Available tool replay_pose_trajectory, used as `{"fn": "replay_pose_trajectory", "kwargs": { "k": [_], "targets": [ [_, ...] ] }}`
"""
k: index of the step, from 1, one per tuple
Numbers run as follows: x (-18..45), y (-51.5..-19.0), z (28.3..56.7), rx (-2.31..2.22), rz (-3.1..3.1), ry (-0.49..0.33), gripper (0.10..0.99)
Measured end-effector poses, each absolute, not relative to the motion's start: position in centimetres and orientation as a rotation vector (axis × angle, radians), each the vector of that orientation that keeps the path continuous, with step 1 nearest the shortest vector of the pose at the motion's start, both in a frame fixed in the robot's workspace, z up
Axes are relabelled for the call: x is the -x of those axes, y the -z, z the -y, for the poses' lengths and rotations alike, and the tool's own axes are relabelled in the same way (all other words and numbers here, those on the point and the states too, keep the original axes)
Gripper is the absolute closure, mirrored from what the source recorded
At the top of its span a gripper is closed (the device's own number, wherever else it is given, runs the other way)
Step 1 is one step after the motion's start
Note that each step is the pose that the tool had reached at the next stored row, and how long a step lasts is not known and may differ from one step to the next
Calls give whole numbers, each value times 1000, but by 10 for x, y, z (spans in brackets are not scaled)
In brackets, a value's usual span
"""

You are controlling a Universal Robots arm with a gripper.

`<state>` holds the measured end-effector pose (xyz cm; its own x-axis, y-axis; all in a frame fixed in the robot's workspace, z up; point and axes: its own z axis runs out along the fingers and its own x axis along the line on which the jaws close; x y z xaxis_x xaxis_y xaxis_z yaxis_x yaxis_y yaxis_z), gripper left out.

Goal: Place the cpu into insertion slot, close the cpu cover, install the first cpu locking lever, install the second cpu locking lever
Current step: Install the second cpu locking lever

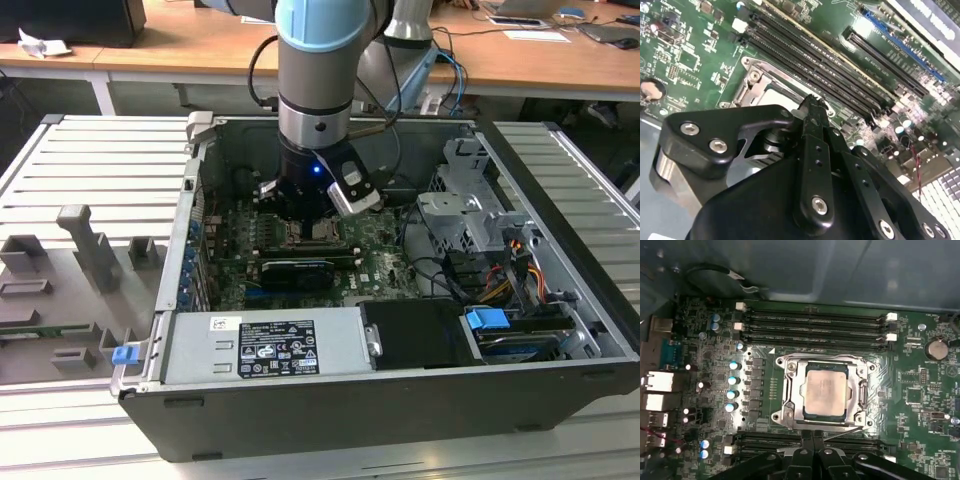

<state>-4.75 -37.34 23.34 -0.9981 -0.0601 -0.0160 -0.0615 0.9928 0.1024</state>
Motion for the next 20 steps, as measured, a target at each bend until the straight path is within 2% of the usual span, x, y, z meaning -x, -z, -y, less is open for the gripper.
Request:
{"fn": "replay_pose_trajectory", "kwargs": {
  "k": [20],
  "targets": [
    [73, -217, 383, 94, -3115, -250, 980]
  ]
}}
